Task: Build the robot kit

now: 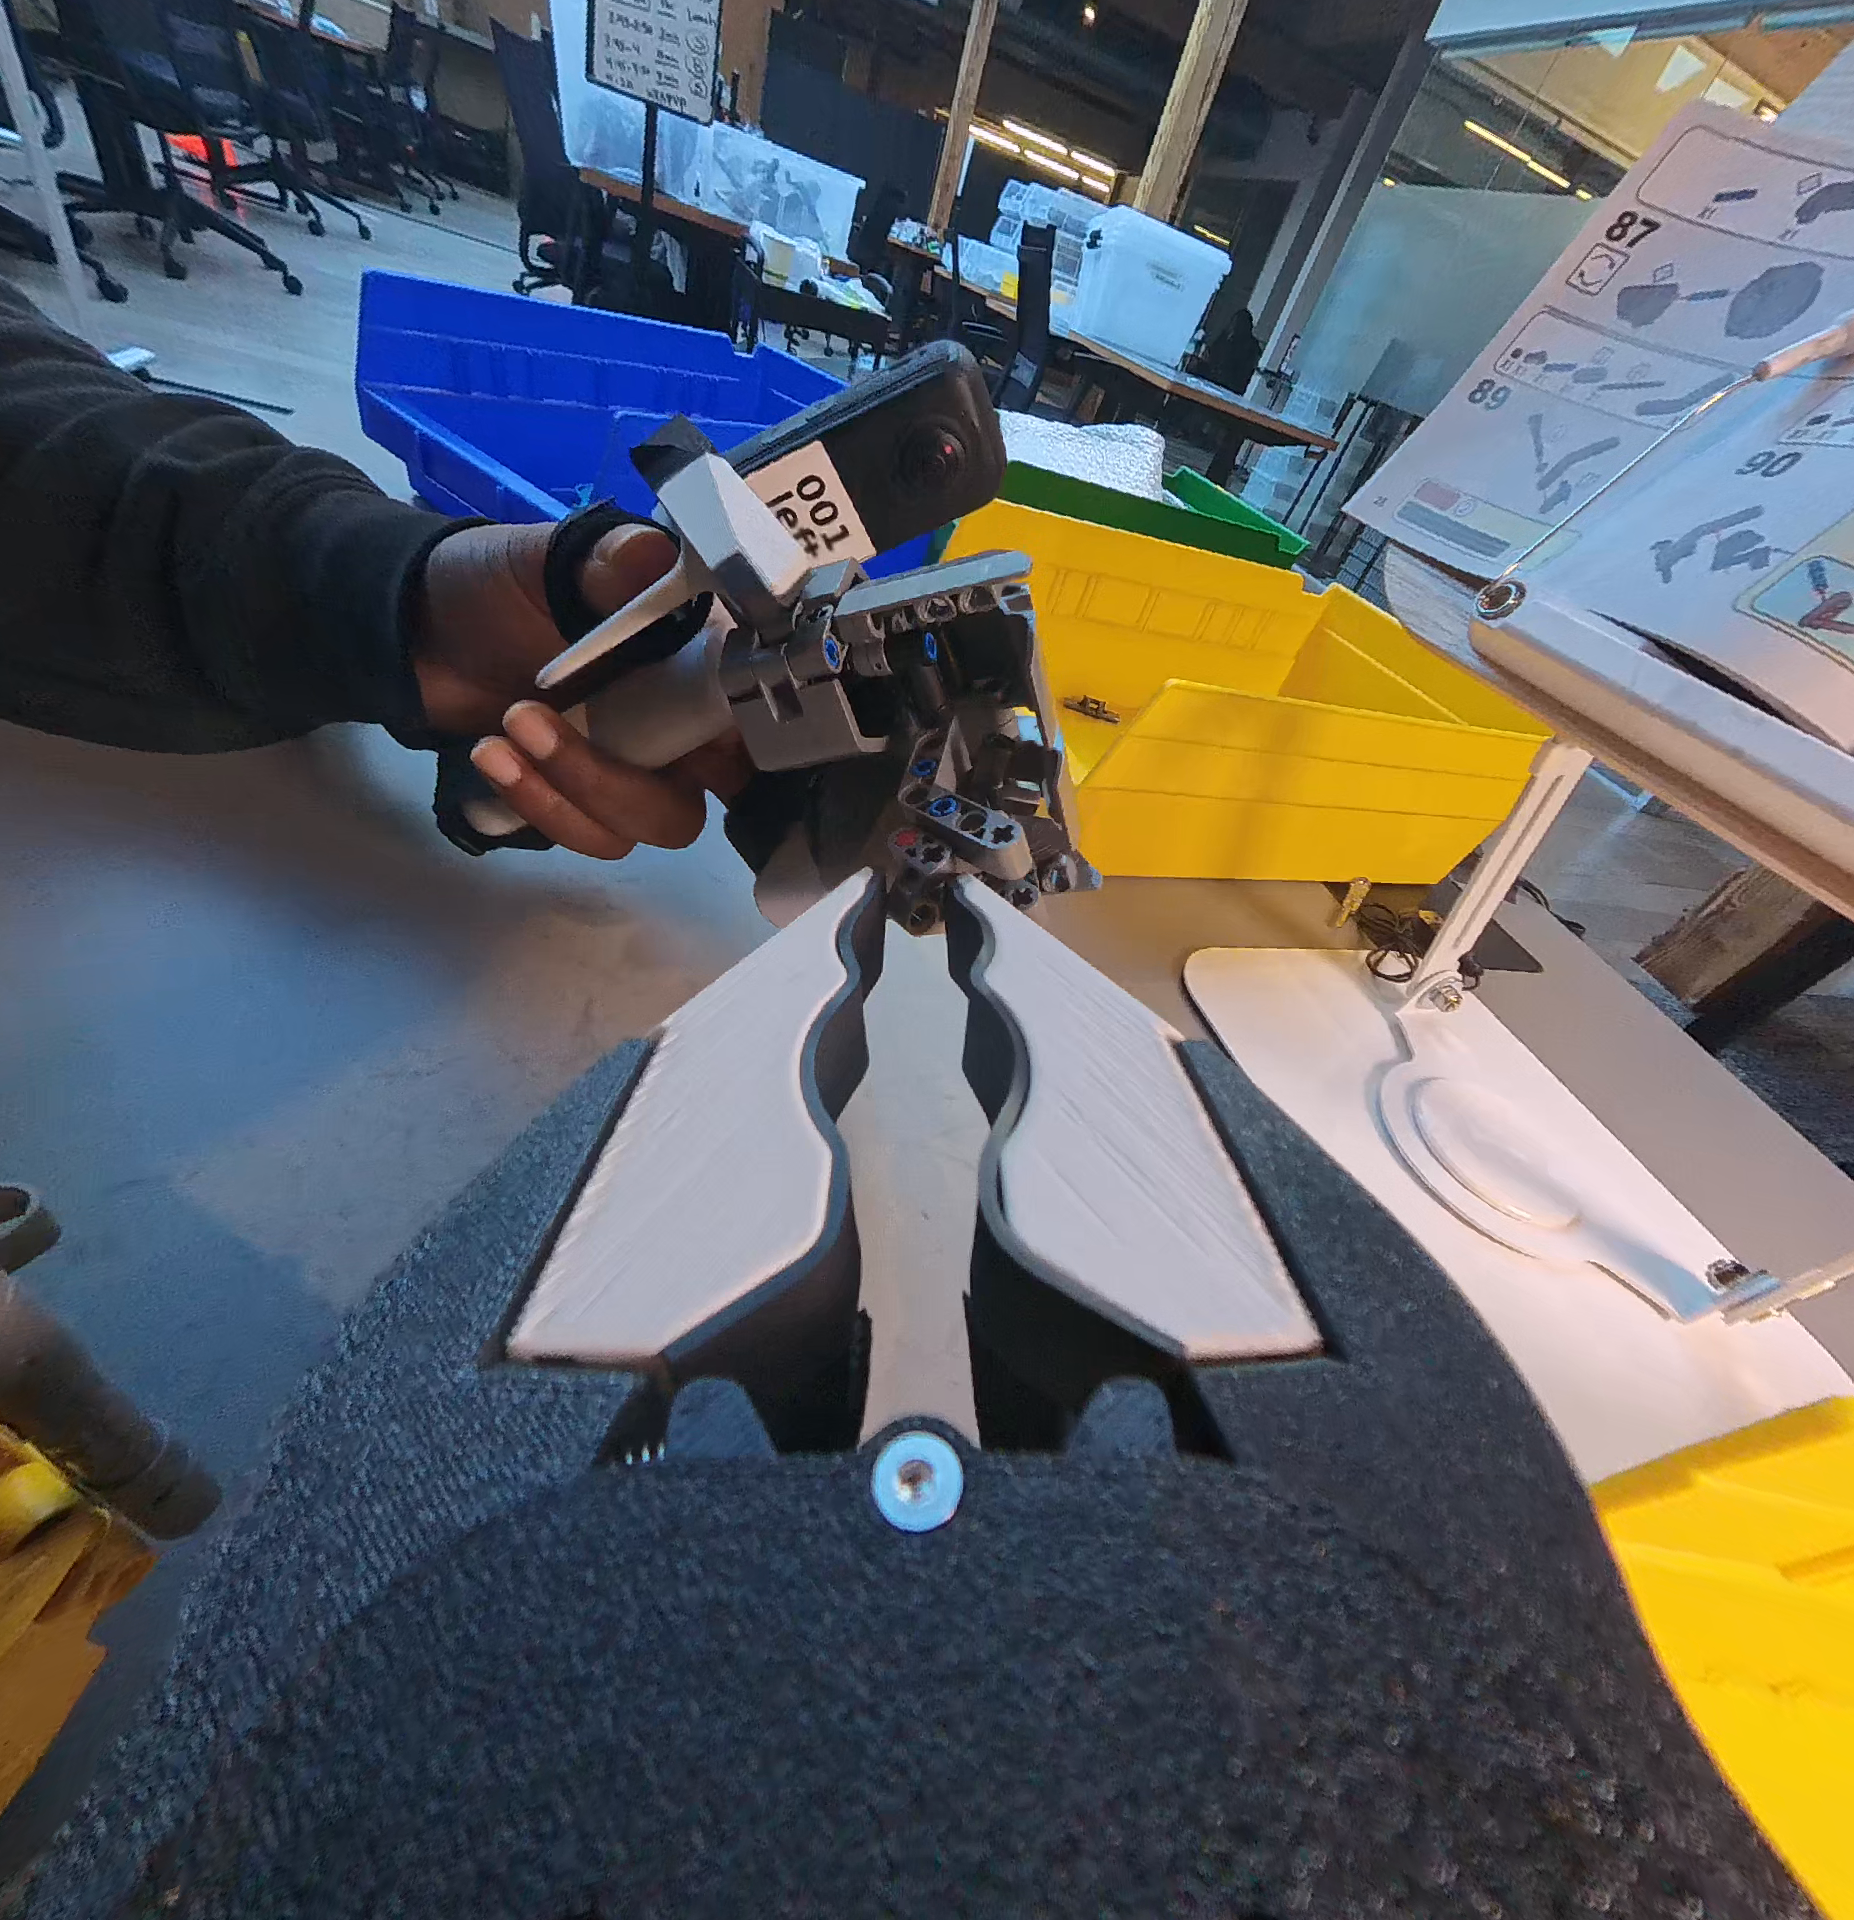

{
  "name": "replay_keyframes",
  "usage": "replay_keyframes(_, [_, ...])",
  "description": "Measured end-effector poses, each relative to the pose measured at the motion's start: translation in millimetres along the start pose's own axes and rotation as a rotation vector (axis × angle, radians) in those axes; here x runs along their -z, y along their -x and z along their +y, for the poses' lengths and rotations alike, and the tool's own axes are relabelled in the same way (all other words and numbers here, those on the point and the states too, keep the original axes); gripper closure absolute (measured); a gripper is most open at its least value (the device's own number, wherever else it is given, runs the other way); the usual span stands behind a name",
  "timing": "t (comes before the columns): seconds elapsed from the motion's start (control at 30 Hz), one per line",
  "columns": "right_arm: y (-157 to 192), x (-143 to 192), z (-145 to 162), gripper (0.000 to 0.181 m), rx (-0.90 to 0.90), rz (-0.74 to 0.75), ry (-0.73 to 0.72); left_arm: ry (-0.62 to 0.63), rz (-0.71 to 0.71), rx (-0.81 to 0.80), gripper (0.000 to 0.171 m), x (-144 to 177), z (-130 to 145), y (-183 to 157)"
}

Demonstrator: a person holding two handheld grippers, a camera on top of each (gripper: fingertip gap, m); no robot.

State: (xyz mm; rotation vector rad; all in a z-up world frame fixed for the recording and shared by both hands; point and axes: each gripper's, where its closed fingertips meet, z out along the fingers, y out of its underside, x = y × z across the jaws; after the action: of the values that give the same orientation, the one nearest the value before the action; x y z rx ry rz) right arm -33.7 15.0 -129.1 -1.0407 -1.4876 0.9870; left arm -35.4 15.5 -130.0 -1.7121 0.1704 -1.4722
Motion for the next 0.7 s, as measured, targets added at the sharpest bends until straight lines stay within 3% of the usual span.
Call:
replay_keyframes(0.2, [-6,-7,23,0.17,0.029,0.06,0.144,0.081,-0.052,0.179,0.059,-1,18,19])
replay_keyframes(0.3, [-9,-6,28,0.172,-0.09,0.041,0.178,0.17,-0.047,0.24,0.059,-4,36,21])
replay_keyframes(0.53, [1,-1,49,0.172,-0.551,-0.13,0.28,0.385,-0.194,-0.009,0.061,13,51,29])
replay_keyframes(0.63, [17,2,61,0.173,-0.625,-0.222,0.348,0.475,-0.317,-0.181,0.065,31,50,42])
replay_keyframes(0.7, [22,4,69,0.172,-0.594,-0.23,0.41,0.488,-0.3,-0.268,0.069,33,50,38])
